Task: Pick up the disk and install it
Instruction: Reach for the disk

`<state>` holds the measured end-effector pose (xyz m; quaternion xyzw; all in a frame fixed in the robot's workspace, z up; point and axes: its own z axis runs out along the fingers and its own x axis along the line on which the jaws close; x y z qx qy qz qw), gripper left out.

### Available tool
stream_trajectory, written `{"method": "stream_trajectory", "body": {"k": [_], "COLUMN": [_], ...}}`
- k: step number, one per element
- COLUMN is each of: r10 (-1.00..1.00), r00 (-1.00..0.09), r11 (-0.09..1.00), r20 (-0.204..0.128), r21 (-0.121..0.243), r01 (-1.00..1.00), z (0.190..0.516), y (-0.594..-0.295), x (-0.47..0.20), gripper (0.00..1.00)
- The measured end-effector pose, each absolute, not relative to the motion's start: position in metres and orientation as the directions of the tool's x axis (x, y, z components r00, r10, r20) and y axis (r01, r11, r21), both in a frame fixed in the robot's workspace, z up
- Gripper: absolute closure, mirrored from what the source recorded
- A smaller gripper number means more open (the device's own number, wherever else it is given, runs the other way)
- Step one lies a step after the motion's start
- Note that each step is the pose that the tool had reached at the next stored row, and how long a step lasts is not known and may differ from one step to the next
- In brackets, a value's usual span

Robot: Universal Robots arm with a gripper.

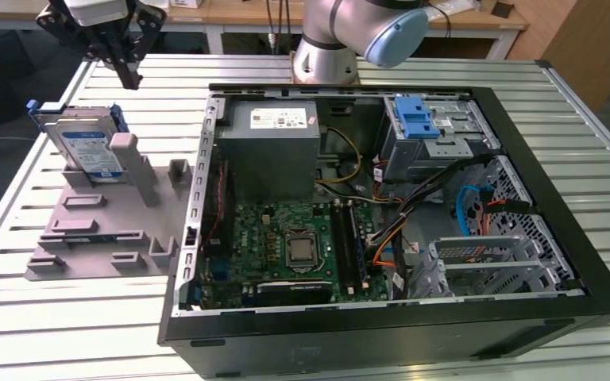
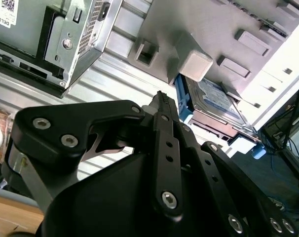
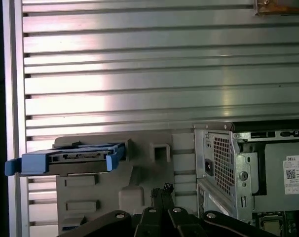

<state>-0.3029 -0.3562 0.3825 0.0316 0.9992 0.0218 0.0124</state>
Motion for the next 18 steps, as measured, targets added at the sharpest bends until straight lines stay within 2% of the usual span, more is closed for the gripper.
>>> {"method": "stream_trajectory", "body": {"k": [18], "r10": [0.023], "r00": [-0.999], "r11": [0.999], "r20": [-0.023], "r21": [0.044], "r01": [0.022], "z": [0.381], "y": [-0.348], "x": [-0.318], "gripper": [0.89]}}
